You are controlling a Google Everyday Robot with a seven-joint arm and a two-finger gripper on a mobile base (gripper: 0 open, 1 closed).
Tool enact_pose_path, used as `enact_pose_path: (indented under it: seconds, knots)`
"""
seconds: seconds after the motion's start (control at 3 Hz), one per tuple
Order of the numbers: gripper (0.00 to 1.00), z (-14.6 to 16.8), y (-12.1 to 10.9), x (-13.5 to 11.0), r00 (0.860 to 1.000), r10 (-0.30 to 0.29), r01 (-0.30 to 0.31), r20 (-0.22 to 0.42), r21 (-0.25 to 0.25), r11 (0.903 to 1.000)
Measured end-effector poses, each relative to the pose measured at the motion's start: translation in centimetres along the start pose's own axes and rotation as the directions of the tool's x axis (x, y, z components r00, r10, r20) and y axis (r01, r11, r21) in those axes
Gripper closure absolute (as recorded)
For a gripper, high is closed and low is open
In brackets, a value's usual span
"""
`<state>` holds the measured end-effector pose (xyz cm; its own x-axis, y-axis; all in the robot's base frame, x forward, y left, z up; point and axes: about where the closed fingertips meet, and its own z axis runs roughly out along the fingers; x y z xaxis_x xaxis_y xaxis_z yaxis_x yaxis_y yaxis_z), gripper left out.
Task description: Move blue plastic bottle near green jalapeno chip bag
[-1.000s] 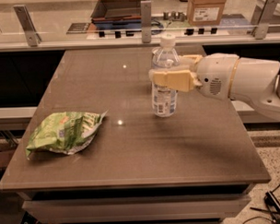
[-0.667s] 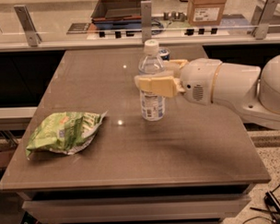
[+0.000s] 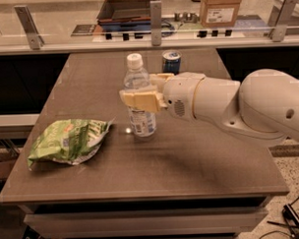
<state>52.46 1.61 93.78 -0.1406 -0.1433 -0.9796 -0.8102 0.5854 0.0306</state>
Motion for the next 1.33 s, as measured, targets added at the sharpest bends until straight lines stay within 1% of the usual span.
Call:
enact_pose_path:
  seconds: [0.33,0.67,1.0,1.33]
  knots:
    - [1.00,1.6,1.6,0.1,1.000,0.003,-0.003,-0.003,0.007,1.0000]
    - [1.00,2.1,2.4,0.2,1.000,0.005,-0.006,0.009,0.018,0.9998]
    - [1.00,1.7,2.8,0.3,0.999,0.013,-0.014,0.041,0.033,0.9994]
    - [1.00,0.9,2.6,0.8,0.996,0.029,-0.032,0.079,0.037,0.9988]
